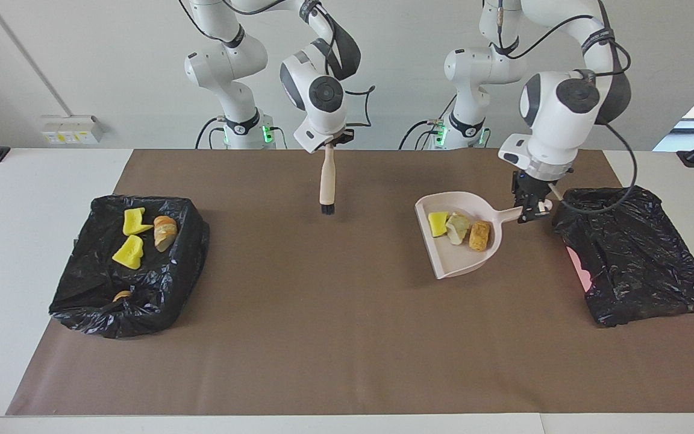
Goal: Sweep and dump trash in bin
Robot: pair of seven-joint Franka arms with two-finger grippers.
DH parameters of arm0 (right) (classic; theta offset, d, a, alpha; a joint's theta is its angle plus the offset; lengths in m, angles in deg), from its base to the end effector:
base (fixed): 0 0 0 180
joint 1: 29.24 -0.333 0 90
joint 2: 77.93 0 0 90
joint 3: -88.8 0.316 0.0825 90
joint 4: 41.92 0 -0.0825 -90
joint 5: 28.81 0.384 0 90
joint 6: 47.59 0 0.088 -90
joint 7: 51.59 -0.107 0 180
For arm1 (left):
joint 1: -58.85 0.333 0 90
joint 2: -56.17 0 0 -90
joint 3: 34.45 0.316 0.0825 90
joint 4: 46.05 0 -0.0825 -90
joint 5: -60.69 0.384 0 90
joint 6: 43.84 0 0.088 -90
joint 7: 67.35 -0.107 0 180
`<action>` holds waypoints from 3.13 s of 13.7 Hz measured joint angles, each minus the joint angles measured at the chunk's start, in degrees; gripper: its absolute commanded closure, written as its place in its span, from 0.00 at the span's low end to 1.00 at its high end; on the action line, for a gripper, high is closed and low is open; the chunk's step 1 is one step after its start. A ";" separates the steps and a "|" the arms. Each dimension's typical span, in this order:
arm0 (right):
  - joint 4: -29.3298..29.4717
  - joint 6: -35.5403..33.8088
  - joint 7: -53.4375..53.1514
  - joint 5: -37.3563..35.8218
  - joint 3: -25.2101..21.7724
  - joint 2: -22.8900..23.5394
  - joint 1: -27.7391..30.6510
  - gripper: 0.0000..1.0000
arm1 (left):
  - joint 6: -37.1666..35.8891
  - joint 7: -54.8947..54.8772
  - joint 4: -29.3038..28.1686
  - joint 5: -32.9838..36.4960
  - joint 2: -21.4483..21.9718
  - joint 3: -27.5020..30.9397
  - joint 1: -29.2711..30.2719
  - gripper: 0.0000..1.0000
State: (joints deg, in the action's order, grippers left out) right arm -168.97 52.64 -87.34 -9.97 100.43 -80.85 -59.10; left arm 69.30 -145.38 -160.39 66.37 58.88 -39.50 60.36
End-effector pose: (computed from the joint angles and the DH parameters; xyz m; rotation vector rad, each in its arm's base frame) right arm 0.3329 0.3335 0.3753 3.0152 -0.0455 -0.7827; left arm 0.5451 -0.0280 0.4833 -2.2706 2.0349 0.0568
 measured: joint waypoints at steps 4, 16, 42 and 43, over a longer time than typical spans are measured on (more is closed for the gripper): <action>-3.61 6.59 -2.03 0.08 0.07 1.19 -4.07 1.00 | -1.69 -3.63 6.41 -1.14 -0.05 0.21 12.90 1.00; -6.83 12.82 -2.09 -0.46 -0.02 2.60 -4.50 0.00 | -3.54 -13.18 24.30 -4.83 -9.31 0.39 32.83 1.00; 32.36 -11.99 19.70 -21.12 -7.02 -3.48 27.26 0.00 | 4.30 -15.76 28.34 41.31 -15.82 0.15 27.95 1.00; 33.76 -13.62 21.20 -21.11 -8.82 -3.68 27.29 0.00 | 4.39 -15.11 28.38 42.56 -15.81 0.14 27.66 1.00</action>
State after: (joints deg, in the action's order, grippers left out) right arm -135.21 39.01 -66.14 -31.08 91.61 -84.53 -31.81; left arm 73.69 -160.49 -132.01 108.93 43.07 -39.37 88.02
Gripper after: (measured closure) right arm 0.000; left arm 0.683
